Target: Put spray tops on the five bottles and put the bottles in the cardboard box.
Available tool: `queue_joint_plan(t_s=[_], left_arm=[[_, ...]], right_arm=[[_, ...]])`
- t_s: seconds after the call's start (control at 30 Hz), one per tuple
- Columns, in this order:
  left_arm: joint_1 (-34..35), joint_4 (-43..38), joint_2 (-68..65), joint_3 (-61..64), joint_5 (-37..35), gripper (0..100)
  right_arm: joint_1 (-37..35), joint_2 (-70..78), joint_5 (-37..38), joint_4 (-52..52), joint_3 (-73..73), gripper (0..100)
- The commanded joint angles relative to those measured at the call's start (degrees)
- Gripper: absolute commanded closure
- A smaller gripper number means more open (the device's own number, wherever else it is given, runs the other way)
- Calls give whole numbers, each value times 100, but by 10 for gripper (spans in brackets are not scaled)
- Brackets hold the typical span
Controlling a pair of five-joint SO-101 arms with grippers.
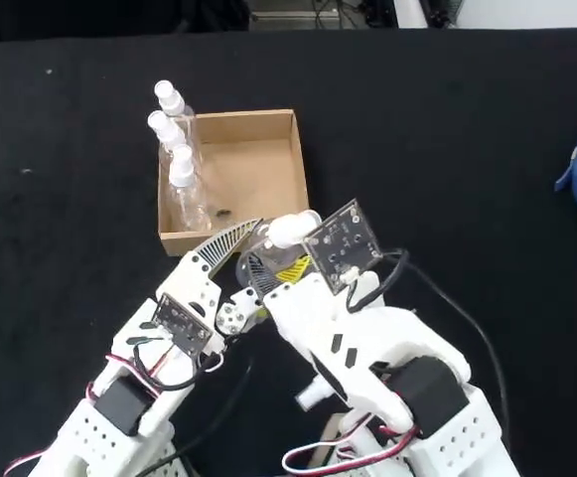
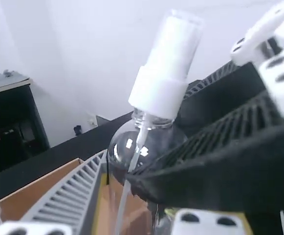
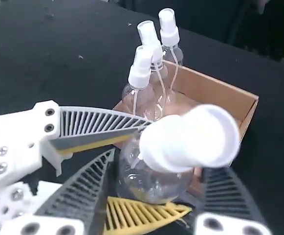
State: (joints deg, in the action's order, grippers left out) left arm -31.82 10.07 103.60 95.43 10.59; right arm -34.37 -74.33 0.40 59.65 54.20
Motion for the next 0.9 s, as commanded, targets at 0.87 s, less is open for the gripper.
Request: queue_joint_plan(t_s=[0.87], left_arm=[[189, -88, 79, -22, 9, 852]], right_arm=[[888, 84, 422, -475, 136, 988]])
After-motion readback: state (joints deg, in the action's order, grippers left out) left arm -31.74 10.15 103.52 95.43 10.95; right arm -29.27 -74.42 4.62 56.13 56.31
